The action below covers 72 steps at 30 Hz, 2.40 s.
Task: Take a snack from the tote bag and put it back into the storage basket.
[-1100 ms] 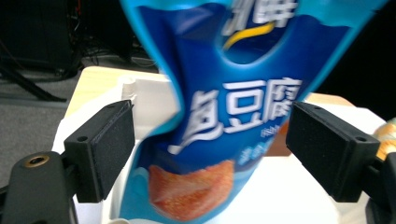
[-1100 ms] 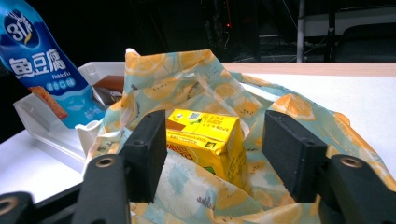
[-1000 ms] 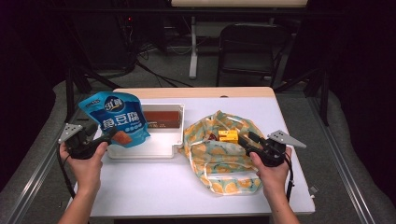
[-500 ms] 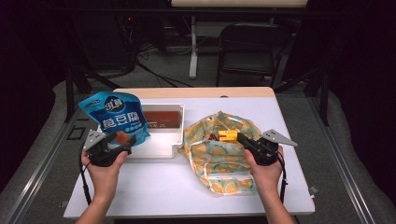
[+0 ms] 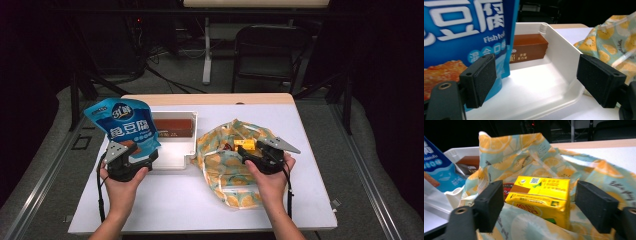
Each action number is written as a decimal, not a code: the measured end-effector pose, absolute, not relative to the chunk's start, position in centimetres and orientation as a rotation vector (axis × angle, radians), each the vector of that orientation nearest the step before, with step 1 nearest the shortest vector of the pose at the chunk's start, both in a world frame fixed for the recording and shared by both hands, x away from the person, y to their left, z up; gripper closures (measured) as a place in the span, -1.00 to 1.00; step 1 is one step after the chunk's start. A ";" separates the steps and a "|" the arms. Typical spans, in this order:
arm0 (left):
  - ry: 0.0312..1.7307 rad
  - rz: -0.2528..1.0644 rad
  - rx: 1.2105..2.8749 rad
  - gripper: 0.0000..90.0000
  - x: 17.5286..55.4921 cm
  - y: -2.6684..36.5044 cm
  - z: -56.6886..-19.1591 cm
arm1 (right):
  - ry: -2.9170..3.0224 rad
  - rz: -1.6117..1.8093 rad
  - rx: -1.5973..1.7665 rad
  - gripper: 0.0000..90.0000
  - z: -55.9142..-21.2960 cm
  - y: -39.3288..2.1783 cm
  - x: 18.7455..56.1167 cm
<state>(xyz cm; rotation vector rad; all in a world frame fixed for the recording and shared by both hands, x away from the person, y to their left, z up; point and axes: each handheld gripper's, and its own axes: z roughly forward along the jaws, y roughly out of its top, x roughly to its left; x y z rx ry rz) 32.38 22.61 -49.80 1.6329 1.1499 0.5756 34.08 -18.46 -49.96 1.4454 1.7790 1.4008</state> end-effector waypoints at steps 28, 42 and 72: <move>1.151 0.541 1.682 -0.61 32.6 21.4 -50.9 | 1.772 1.264 1.536 -0.93 -53.3 -16.3 37.0; 1.143 0.540 1.681 -0.58 32.5 21.5 -50.9 | 1.755 1.267 1.472 -0.35 -52.8 -17.9 36.3; 1.120 0.535 1.683 -0.56 32.4 20.9 -50.7 | 1.827 1.270 1.387 -0.36 -50.9 -20.1 34.9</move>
